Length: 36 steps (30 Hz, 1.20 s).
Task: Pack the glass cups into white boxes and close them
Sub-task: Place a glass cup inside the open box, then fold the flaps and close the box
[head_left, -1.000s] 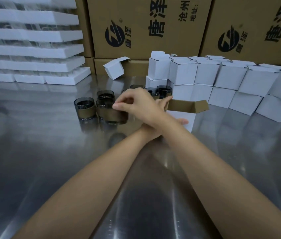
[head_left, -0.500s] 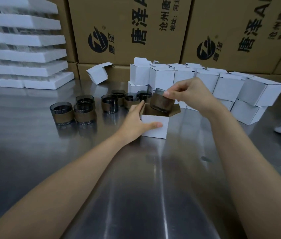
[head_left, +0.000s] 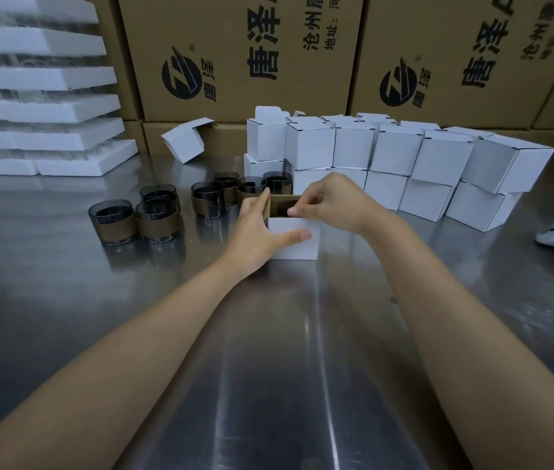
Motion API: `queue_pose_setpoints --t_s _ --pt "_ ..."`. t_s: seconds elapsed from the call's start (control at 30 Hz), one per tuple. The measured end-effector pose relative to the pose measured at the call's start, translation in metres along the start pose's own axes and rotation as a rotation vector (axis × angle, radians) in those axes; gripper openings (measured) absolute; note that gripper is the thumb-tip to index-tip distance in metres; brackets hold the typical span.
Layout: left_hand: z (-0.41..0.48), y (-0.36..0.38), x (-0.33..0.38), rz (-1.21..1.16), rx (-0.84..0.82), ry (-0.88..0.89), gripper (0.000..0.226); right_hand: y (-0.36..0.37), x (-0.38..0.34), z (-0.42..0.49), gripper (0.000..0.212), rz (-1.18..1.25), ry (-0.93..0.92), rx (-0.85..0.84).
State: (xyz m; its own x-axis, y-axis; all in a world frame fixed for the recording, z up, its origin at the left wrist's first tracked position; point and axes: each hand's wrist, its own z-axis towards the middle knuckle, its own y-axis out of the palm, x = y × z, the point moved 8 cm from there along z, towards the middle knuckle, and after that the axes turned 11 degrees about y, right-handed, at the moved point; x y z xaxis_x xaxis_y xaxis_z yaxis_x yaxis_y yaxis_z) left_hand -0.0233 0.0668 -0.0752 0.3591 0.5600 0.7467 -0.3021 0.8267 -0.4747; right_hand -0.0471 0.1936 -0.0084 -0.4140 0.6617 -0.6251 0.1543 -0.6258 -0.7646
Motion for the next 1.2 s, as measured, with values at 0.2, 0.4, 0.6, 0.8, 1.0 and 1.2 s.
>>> queue_pose_setpoints --t_s 0.2,0.4,0.6,0.8,1.0,1.2 --pt "-0.001 0.001 0.001 -0.018 -0.017 0.003 0.111 0.005 0.011 -0.001 0.034 0.063 0.020 -0.029" --pt "-0.003 -0.001 0.000 -0.101 -0.029 -0.008 0.106 -0.014 0.089 -0.024 0.027 0.803 0.266 0.697" --pt "-0.003 0.001 0.001 -0.145 -0.033 0.020 0.102 0.029 0.091 0.001 0.020 1.058 0.408 0.249" --pt "-0.002 0.005 -0.002 -0.136 -0.061 0.049 0.090 0.051 0.069 0.005 0.040 0.976 0.341 0.127" --pt "-0.001 -0.016 -0.025 -0.776 0.384 -0.268 0.031 0.048 0.070 0.002 0.048 1.098 0.346 0.236" --pt "-0.002 -0.016 -0.020 -0.605 0.287 -0.260 0.021 0.052 0.072 0.002 0.050 1.102 0.394 0.201"
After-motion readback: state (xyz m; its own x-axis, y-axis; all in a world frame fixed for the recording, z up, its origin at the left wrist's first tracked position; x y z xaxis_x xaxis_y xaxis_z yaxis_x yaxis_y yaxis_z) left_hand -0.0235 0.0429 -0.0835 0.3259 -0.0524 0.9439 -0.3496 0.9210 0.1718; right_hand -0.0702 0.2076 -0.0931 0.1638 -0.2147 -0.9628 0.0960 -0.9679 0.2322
